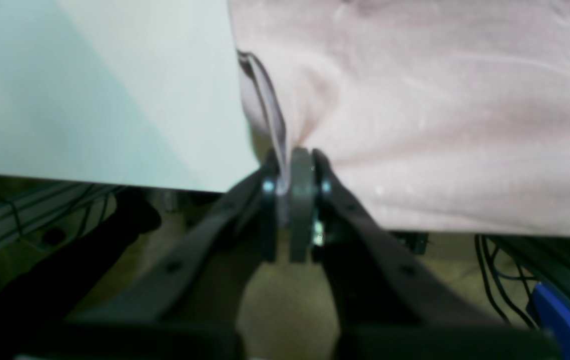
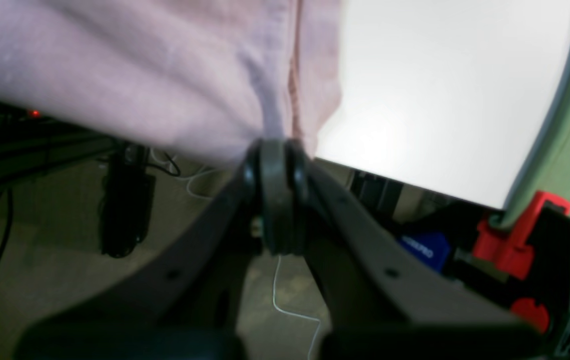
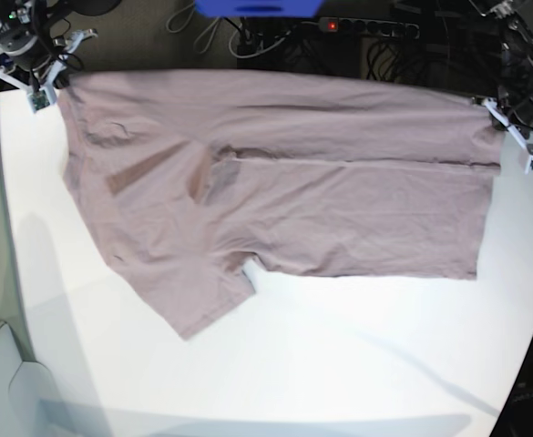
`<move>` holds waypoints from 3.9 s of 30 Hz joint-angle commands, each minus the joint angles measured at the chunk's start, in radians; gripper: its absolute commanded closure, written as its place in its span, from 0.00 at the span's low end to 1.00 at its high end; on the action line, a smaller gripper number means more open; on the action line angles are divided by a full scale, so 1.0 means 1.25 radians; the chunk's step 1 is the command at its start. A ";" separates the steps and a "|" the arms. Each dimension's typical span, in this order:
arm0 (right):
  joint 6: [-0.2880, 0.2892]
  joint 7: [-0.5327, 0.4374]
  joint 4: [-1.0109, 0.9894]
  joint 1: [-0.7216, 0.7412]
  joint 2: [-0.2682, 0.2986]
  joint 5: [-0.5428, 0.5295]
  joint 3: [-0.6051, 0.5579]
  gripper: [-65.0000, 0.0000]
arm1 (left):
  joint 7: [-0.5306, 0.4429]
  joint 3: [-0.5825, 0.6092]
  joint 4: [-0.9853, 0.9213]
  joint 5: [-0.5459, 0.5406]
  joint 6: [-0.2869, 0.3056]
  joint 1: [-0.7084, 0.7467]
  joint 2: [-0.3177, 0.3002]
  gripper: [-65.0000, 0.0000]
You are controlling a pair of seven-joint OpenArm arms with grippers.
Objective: Layout the t-shirt on the table in an organized manner, then fold the t-shirt properly
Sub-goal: 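Open both grippers and release the folded edge, then move both grippers to the shirt's other long edge and grasp it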
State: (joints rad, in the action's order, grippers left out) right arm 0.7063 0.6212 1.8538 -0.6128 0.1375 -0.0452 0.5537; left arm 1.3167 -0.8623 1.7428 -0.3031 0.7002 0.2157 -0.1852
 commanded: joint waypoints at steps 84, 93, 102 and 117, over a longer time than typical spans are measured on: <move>-0.007 -0.123 -0.871 0.901 0.018 0.315 -0.072 1.00 | -0.234 -0.007 -0.254 0.000 -0.002 -0.333 -0.026 0.29; -0.007 -0.123 -0.871 0.897 0.018 0.317 -0.073 1.00 | -0.503 0.168 -0.612 -0.001 -0.002 -0.473 -0.107 0.29; -0.007 -0.123 -0.871 0.892 0.018 0.317 -0.073 1.00 | -0.656 0.285 -0.878 -0.001 -0.089 -0.589 -0.196 0.29; -0.007 -0.124 -0.871 0.892 0.018 0.317 -0.073 1.00 | -0.822 0.401 -1.074 -0.002 -0.094 -0.608 -0.194 0.29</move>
State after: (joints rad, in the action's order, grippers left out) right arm 0.6945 0.4061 0.7677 0.5003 0.1570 0.3141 0.4652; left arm 0.2684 -0.3592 0.3973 -0.3183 0.5915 -0.5293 -0.4110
